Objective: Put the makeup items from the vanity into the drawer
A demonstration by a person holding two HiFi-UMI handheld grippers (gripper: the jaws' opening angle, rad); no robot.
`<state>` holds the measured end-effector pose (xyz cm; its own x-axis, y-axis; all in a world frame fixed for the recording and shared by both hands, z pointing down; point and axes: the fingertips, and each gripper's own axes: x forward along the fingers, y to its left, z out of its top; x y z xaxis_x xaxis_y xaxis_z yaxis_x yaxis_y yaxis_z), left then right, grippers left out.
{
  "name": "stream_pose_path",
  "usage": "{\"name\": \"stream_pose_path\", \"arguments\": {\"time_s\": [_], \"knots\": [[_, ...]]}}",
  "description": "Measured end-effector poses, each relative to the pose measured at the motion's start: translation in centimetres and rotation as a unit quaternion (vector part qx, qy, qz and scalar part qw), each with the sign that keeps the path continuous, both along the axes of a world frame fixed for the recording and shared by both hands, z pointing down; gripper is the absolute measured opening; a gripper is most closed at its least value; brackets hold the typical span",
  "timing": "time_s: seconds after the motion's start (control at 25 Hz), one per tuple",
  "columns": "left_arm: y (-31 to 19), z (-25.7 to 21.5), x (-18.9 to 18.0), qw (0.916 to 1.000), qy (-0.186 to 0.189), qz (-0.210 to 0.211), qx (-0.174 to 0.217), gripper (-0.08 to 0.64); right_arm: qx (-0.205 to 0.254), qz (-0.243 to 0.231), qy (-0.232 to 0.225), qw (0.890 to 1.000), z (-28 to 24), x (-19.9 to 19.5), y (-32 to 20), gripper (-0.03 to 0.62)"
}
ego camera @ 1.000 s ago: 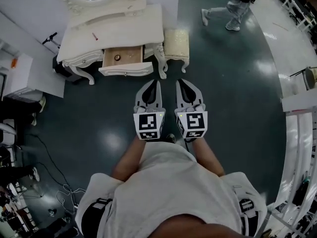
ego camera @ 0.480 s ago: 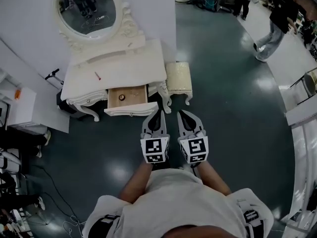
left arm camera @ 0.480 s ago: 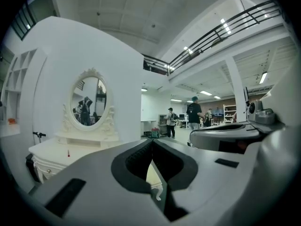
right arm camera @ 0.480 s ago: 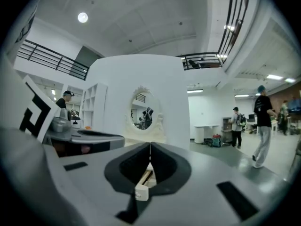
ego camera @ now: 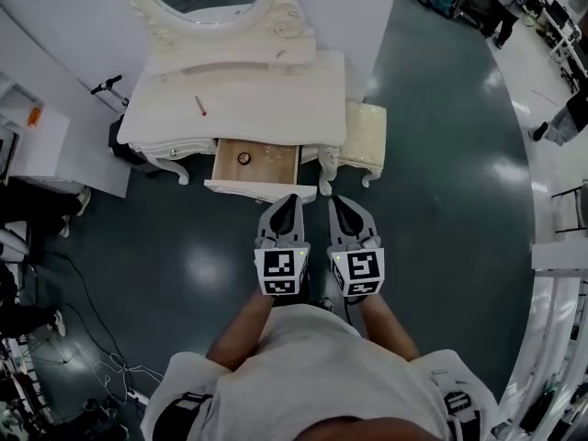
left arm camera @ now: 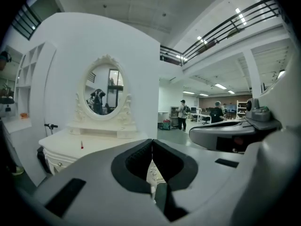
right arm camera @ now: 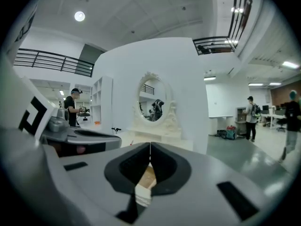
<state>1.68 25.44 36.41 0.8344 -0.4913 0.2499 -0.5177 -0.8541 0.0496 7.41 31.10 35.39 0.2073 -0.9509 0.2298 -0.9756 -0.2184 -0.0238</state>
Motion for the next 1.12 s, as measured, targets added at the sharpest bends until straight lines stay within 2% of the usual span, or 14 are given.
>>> {"name": "stream_pose_path", "arguments": {"time_s": [0.2, 0.44, 0.8, 1.0, 1.12], "knots": [[-5.4, 1.2, 0.2, 0.9997, -0.009, -0.023, -0.002, 0.006, -0.011, -0.032, 0.002, 0.999, 1.1, 0.6, -6.0, 0.015], [-11.4, 1.9, -0.3, 0.9992, -0.020, -0.033, -0.010, 0.006, -0.022, -0.046, 0.000, 0.999, 1.5, 0.6, -11.8, 0.015], [-16.6, 1.5, 0.6, 0.9988, 0.001, -0.036, -0.034, 0.006, -0.056, -0.054, 0.021, 0.997, 1.0, 3.6, -16.1, 0.015], [-17.8, 1.7, 1.9, 0.9990, -0.008, -0.026, -0.037, 0.006, -0.117, -0.107, 0.095, 0.983, 0.9, 4.6, -19.2, 0.015], [-19.2, 2.8, 3.0, 0.9984, -0.017, -0.035, -0.040, 0.006, -0.133, -0.152, 0.101, 0.974, 2.1, 5.2, -21.7, 0.015]]}}
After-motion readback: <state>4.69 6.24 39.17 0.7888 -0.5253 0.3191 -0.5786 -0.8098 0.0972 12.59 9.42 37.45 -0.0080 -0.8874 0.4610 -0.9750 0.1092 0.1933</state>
